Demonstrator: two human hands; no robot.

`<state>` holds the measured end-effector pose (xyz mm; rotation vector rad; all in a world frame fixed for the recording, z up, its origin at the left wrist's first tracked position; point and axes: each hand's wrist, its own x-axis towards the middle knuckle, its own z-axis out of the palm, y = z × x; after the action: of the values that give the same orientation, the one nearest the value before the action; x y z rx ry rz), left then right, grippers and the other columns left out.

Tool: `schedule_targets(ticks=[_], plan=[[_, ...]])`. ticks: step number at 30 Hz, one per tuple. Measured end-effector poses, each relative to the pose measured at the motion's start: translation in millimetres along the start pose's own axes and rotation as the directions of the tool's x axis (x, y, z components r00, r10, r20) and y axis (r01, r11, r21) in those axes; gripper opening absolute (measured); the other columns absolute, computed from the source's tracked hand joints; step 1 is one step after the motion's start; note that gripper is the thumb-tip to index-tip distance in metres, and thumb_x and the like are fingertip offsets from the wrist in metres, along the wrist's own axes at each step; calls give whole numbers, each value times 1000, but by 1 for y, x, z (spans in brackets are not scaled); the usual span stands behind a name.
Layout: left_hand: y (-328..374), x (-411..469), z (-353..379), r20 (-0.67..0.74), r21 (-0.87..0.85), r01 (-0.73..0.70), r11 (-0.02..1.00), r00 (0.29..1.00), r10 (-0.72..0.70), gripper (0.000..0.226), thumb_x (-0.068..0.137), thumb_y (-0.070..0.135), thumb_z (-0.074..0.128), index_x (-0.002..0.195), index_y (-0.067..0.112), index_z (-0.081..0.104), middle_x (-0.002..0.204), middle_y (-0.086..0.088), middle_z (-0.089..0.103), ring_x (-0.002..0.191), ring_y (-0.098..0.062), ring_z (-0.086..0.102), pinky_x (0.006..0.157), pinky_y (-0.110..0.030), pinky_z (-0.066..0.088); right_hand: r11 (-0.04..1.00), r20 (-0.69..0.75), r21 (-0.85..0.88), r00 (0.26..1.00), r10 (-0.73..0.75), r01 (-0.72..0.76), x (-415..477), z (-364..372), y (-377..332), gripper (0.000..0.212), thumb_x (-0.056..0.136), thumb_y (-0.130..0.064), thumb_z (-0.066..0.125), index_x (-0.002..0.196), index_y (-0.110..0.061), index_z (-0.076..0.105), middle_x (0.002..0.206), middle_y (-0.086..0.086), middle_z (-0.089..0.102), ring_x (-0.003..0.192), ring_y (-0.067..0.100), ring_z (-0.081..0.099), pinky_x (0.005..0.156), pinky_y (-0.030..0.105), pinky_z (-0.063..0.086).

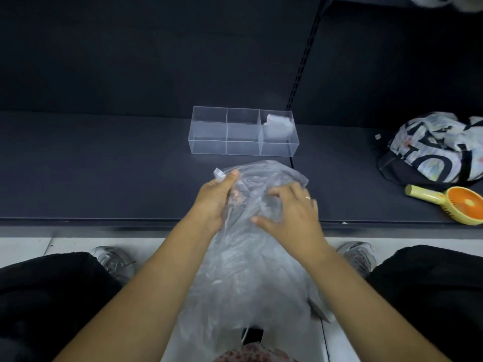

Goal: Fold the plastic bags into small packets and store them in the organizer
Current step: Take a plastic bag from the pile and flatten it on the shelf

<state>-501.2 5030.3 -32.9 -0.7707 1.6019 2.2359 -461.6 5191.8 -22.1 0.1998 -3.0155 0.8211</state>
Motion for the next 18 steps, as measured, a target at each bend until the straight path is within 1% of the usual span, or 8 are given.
schedule_targets(ticks=[1,3,5,7,10,14,16,18], plan=[[0,0,0,-1,-13,6,1000,1000,-6,25,87,33,68,75,13,62,67,-6,67,60,-20,65,66,-31,56,998,-12,19,998,56,-56,1,7,2,36,75,-42,75,103,-23,63,110,-8,50,107,12,46,98,31,33],[0,-2,-2,-12,-37,18,999,1000,-19,24,87,32,68,76,12,63,71,-8,69,62,-21,67,62,-31,58,959,-9,251,990,139,-132,3,12,6,10,83,-21,74,86,-13,68,94,-5,56,88,14,56,87,35,47],[0,-3,-6,-65,-46,6,999,998,-9,23,88,30,68,79,10,62,83,-14,66,75,-27,65,79,-40,58,857,32,477,978,207,-197,7,9,12,10,86,-12,69,76,-14,67,83,-5,59,73,5,56,73,25,48],[1,-1,-11,-137,-56,-1,998,990,-7,21,89,29,67,83,10,61,88,-16,61,81,-28,62,89,-45,54,775,39,582,960,276,-247,12,1,20,15,90,-15,65,75,-18,64,77,-6,63,67,2,55,66,16,43],[3,5,-17,-201,-103,-4,995,979,-17,20,90,29,66,85,10,60,80,-11,62,75,-27,63,81,-42,55,737,109,616,957,269,-277,16,-2,24,15,88,-32,66,85,-18,62,83,-7,62,73,5,55,63,7,42],[3,4,-11,-187,-135,8,991,982,-34,24,91,28,64,100,5,63,88,-15,63,82,-30,64,77,-41,55,779,340,500,913,226,-379,13,32,10,46,77,-35,78,115,-23,55,100,-7,57,88,6,57,71,12,43],[1,3,-8,-175,-130,14,991,984,-37,24,92,27,63,102,6,60,92,-18,60,83,-30,61,81,-43,55,735,312,541,909,277,-410,15,47,3,35,80,-21,77,110,-16,62,94,-4,60,84,9,59,73,16,45],[0,5,-10,-191,-139,19,990,980,-46,22,91,28,64,95,6,60,85,-15,61,77,-29,62,73,-40,56,644,279,645,911,304,-412,17,51,2,8,83,-10,72,90,-9,69,81,0,65,75,12,61,74,24,49]])
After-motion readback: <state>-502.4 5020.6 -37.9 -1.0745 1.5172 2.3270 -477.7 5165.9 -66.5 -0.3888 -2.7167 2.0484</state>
